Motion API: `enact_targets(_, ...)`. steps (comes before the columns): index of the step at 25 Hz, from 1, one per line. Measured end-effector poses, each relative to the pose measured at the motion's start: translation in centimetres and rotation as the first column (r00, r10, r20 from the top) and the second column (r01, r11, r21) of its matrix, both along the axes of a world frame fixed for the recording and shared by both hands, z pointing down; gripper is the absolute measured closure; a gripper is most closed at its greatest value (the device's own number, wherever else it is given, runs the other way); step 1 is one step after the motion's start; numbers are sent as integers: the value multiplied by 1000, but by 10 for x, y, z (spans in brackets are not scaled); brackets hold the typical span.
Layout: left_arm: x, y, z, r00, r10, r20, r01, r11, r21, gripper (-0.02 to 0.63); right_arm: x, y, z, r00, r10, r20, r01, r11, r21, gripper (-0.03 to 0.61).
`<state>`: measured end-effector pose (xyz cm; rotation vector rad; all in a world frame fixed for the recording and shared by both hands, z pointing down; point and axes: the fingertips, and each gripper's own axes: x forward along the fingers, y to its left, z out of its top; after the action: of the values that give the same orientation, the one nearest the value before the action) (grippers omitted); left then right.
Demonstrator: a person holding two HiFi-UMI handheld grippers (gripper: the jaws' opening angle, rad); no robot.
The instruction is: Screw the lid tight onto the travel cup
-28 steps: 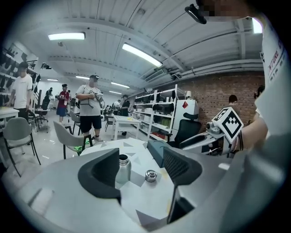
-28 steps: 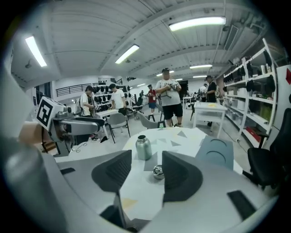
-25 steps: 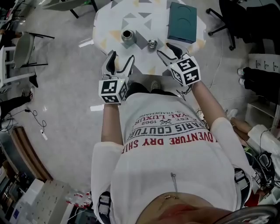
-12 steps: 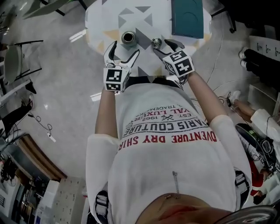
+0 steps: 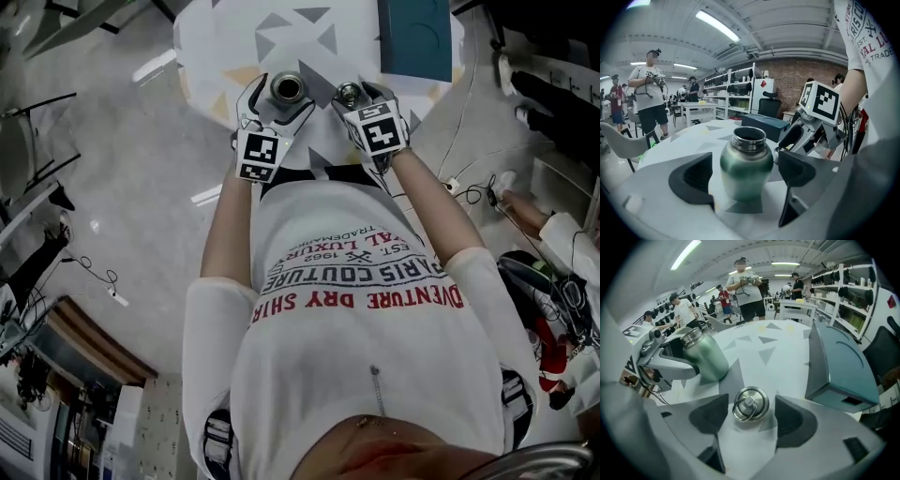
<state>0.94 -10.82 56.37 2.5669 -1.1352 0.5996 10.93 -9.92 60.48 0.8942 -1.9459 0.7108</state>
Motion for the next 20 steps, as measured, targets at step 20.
enact_targets(20, 6, -2, 22, 990, 142, -15, -142, 990, -10, 229, 0, -4, -1, 999, 47, -27, -48, 998, -33, 314)
